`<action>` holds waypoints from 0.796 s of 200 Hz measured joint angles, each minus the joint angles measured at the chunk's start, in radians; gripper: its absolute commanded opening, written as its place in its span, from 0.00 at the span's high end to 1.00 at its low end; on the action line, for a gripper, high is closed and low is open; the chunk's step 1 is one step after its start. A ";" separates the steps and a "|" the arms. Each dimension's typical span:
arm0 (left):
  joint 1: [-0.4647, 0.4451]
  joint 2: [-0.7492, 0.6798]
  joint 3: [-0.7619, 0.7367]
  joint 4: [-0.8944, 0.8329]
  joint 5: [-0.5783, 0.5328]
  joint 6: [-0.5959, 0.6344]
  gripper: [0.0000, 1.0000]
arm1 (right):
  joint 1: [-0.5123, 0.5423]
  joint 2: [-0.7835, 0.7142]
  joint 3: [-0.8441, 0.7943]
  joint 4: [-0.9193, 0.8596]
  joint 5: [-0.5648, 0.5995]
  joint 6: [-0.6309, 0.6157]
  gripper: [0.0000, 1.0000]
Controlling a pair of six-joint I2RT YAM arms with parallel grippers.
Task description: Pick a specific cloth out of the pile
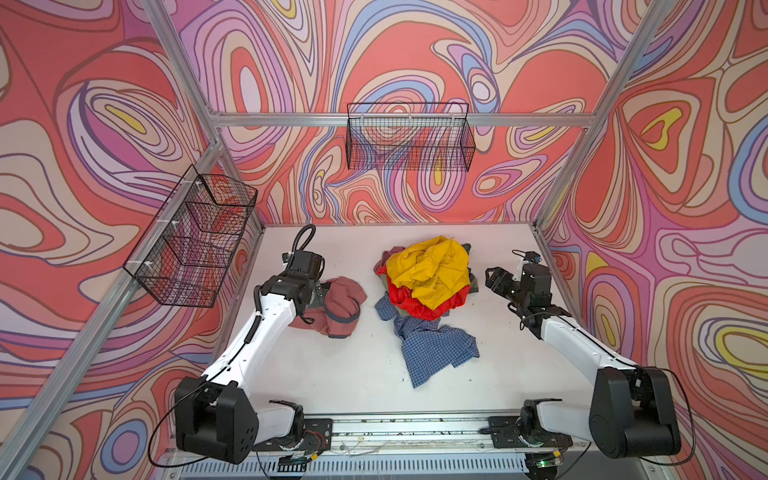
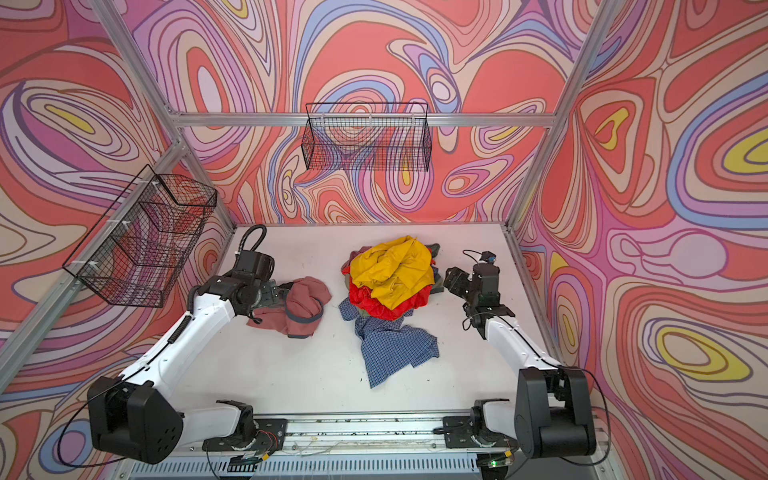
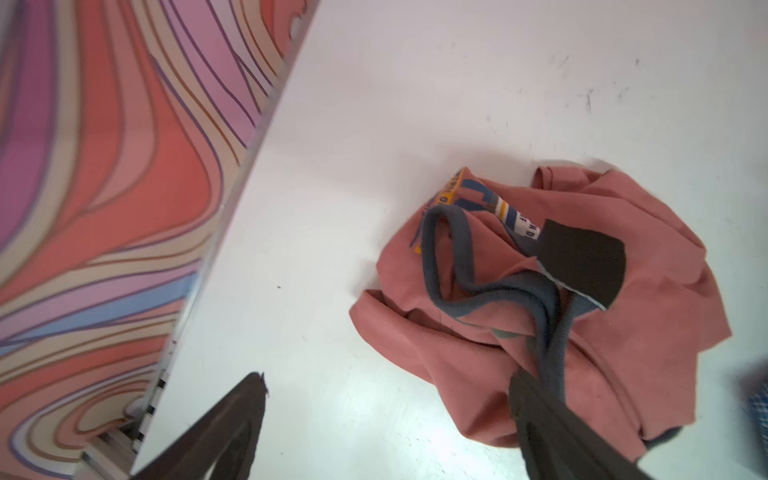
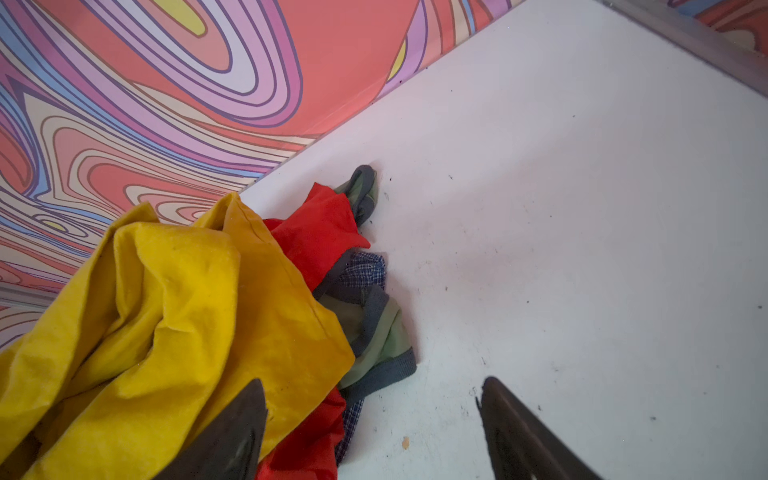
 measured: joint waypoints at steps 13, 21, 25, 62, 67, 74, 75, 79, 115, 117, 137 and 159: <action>-0.076 -0.018 -0.004 0.007 -0.056 0.032 0.00 | 0.000 -0.008 0.004 -0.006 0.005 -0.018 0.16; -0.120 -0.024 -0.009 0.020 -0.068 0.065 0.00 | 0.000 -0.010 0.010 -0.012 0.006 -0.028 0.15; -0.144 -0.025 -0.011 0.029 -0.067 0.089 0.00 | 0.000 -0.012 0.012 -0.015 0.007 -0.034 0.15; -0.263 0.022 -0.016 0.093 0.004 0.289 0.00 | 0.000 -0.038 0.016 -0.030 0.012 -0.082 0.13; -0.274 0.033 -0.016 0.095 0.013 0.311 0.00 | 0.000 -0.040 0.017 -0.032 0.012 -0.086 0.13; -0.291 0.051 -0.016 0.098 0.031 0.345 0.00 | 0.000 -0.044 0.018 -0.036 0.012 -0.093 0.13; -0.293 0.054 -0.016 0.099 0.034 0.349 0.00 | 0.000 -0.044 0.018 -0.037 0.012 -0.095 0.13; -0.301 0.065 -0.016 0.100 0.047 0.367 0.00 | 0.000 -0.045 0.019 -0.039 0.011 -0.098 0.13; -0.326 0.146 -0.017 0.109 0.135 0.486 0.00 | 0.000 -0.045 0.028 -0.054 0.011 -0.116 0.13; -0.326 0.150 -0.017 0.109 0.137 0.488 0.00 | 0.000 -0.045 0.028 -0.055 0.010 -0.117 0.13; -0.326 0.207 -0.017 0.108 0.143 0.519 0.00 | 0.000 -0.045 0.028 -0.060 0.010 -0.124 0.13; -0.325 0.266 -0.017 0.108 0.148 0.533 0.00 | 0.000 -0.045 0.029 -0.061 0.011 -0.130 0.13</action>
